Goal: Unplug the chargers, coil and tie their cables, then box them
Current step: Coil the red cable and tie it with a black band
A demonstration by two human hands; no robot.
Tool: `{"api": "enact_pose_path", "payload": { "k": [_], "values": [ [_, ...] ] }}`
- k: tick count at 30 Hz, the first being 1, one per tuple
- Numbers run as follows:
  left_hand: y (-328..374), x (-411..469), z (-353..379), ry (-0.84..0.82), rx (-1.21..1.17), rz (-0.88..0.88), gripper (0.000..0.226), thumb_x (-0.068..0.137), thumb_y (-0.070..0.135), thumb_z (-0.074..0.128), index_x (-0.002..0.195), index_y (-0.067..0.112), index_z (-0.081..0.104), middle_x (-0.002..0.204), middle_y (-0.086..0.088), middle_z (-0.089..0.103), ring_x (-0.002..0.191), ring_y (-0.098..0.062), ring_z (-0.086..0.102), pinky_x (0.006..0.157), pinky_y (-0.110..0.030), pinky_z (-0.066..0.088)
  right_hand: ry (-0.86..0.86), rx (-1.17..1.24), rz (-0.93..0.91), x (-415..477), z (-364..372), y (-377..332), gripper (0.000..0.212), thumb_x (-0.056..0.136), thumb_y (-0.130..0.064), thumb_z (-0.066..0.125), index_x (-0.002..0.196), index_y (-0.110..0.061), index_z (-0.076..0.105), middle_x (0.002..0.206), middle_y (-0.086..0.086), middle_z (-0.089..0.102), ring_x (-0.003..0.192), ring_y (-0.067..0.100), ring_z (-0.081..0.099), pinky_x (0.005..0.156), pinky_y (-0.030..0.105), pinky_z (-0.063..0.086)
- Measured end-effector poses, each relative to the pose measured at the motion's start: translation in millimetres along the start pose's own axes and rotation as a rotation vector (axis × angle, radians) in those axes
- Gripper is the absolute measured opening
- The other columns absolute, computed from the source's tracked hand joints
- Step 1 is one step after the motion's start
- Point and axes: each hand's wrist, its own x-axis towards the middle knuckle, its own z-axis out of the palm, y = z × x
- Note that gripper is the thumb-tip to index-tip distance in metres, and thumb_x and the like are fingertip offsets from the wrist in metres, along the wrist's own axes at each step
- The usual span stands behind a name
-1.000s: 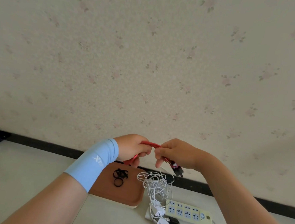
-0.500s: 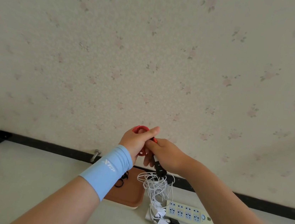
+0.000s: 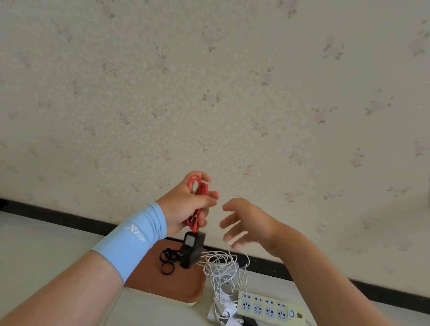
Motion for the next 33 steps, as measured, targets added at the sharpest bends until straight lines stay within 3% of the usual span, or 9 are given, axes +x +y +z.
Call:
{"api": "enact_pose_path", "payload": {
  "k": [3,7,9,14,18,22,28,31,33],
  "values": [
    [0,-6,5,-0.042,0.221,-0.02,0.075,0.084,-0.013,0.059,0.139,0.033,0.035,0.106,-0.012,0.061,0.048,-0.013,0.045,0.05,-0.029,0.046,0.179,-0.194,-0.137,1,3,-6,0.056,0.088,-0.073,0.043,0.106,-0.024,0.062,0.094,-0.001,0.059,0.08,0.016,0.055,0.076,0.033,0.044],
    [1,-11,11,-0.037,0.405,0.055,0.11,0.082,-0.011,0.061,0.148,0.053,0.001,0.106,-0.004,0.052,0.059,-0.015,0.058,0.061,-0.033,0.055,0.252,-0.21,-0.124,4,11,-5,0.104,0.062,-0.102,0.029,0.123,-0.021,0.052,0.114,0.003,0.061,0.106,0.02,0.059,0.092,0.04,0.047],
    [-3,-11,16,-0.067,0.485,0.074,0.117,0.082,-0.012,0.058,0.148,0.051,-0.016,0.111,0.001,0.054,0.073,-0.017,0.066,0.063,-0.032,0.058,0.263,-0.175,-0.165,6,17,-9,0.095,0.068,-0.098,0.03,0.118,-0.02,0.051,0.111,0.001,0.061,0.1,0.016,0.058,0.084,0.036,0.045],
    [-10,-9,19,-0.097,0.548,0.118,0.124,0.084,-0.013,0.06,0.144,0.042,-0.034,0.108,-0.009,0.062,0.061,-0.011,0.066,0.059,-0.026,0.056,0.239,-0.314,-0.246,15,31,-16,0.051,0.101,-0.059,0.039,0.075,-0.017,0.048,0.071,-0.002,0.053,0.063,0.013,0.047,0.063,0.028,0.037],
    [-8,-11,13,-0.045,0.36,0.061,0.11,0.083,-0.012,0.062,0.149,0.047,-0.003,0.112,-0.008,0.063,0.065,-0.021,0.07,0.06,-0.026,0.057,0.285,-0.271,-0.298,21,29,-16,0.034,0.103,-0.035,0.05,0.079,-0.013,0.058,0.066,0.001,0.059,0.056,0.016,0.054,0.058,0.03,0.044],
    [-3,-13,8,-0.068,0.634,0.007,0.015,0.085,0.012,0.066,0.1,0.013,0.066,0.082,-0.001,0.074,0.067,-0.01,0.07,0.07,-0.022,0.051,0.403,-0.252,-0.305,25,26,-17,0.034,0.102,-0.032,0.051,0.076,-0.012,0.058,0.064,-0.001,0.055,0.057,0.014,0.048,0.056,0.029,0.04],
    [-7,-5,-4,-0.267,0.734,-0.04,0.027,0.091,0.023,0.053,0.103,0.01,0.073,0.093,0.001,0.076,0.087,-0.011,0.067,0.092,-0.028,0.046,0.408,-0.331,-0.371,26,28,-14,0.031,0.103,-0.033,0.05,0.079,-0.014,0.058,0.064,-0.004,0.054,0.058,0.009,0.047,0.058,0.025,0.036],
    [-9,-5,-11,-0.36,0.527,-0.088,0.025,0.098,0.012,0.046,0.104,0.002,0.068,0.097,-0.009,0.075,0.088,-0.016,0.068,0.085,-0.026,0.052,0.366,-0.439,-0.557,25,28,-9,0.021,0.104,-0.037,0.05,0.098,-0.021,0.061,0.065,-0.006,0.059,0.056,0.006,0.051,0.057,0.021,0.041],
    [-11,-6,-13,-0.428,0.376,-0.169,0.024,0.1,0.008,0.043,0.097,0.001,0.065,0.091,-0.011,0.074,0.083,-0.016,0.069,0.078,-0.024,0.053,0.315,-0.439,-0.675,26,28,-5,0.025,0.103,-0.04,0.052,0.089,-0.021,0.062,0.06,-0.008,0.055,0.054,0.006,0.05,0.056,0.021,0.04]
  ]
}}
